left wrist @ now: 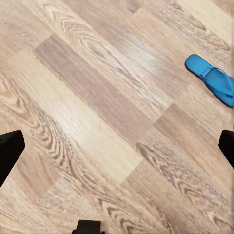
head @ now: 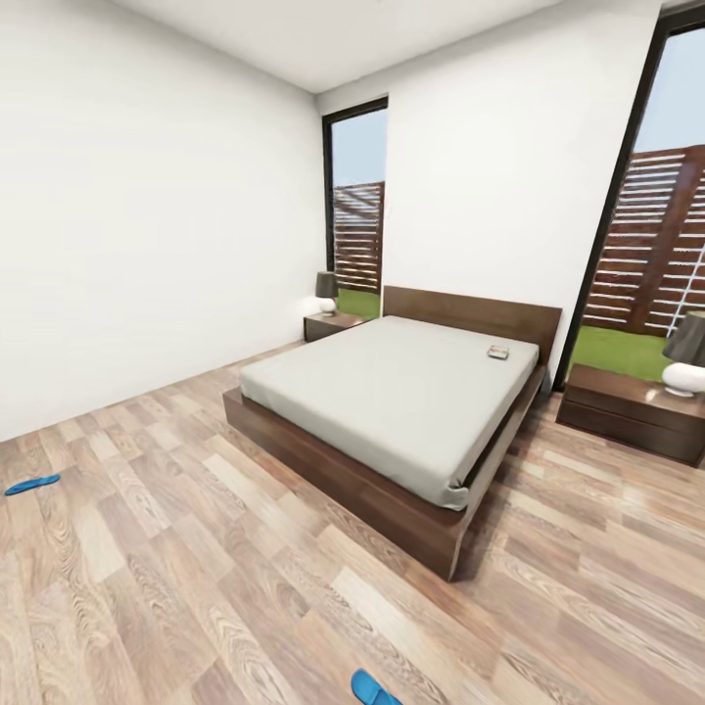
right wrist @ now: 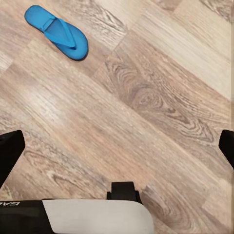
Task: In the bedroom, move the book from the bed onto either nightstand, and place the two sandals side by side next to the bed.
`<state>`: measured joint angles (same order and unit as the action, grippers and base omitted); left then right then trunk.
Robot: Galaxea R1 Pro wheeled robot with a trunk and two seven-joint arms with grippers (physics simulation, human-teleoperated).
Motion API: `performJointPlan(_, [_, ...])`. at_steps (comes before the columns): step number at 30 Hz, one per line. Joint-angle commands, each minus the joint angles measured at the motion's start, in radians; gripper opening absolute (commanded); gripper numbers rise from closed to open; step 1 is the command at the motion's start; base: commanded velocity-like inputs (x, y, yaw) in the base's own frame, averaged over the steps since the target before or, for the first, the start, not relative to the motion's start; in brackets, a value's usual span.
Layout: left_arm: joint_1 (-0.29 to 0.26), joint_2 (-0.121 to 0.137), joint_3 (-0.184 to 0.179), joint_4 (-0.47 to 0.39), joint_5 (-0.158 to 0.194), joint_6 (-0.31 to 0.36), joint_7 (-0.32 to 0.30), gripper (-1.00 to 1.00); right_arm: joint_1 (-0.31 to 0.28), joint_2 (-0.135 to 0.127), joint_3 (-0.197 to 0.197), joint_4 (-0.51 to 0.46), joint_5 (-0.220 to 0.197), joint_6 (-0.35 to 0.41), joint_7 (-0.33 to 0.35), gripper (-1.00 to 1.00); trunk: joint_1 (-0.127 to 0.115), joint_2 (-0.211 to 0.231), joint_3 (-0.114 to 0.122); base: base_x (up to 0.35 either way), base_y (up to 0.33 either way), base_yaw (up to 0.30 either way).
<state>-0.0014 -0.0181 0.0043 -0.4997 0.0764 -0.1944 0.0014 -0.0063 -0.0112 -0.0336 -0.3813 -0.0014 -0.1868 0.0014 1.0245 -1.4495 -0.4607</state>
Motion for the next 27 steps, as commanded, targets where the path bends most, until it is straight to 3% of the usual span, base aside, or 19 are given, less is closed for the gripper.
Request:
performJointPlan(1, [0.000, 0.000, 0.000, 0.000, 0.008, -0.002, 0.000, 1.00, -0.001, 0.000, -0.002, 0.001, 0.000, -0.003, 0.000, 1.00, 0.000, 0.000, -0.001, 0.273, -0.154, 0.000])
performJointPlan(13, [0.000, 0.000, -0.001, 0.000, 0.008, -0.003, 0.000, 1.00, -0.001, 0.000, -0.002, 0.001, 0.000, -0.003, 0.000, 1.00, 0.000, 0.000, -0.001, 0.105, -0.068, 0.019])
performJointPlan(27, [-0.001, 0.000, -0.001, 0.000, 0.008, -0.003, 0.000, 1.00, -0.001, 0.000, -0.002, 0.001, 0.000, -0.003, 0.000, 1.00, 0.000, 0.000, -0.001, 0.001, -0.001, 0.269])
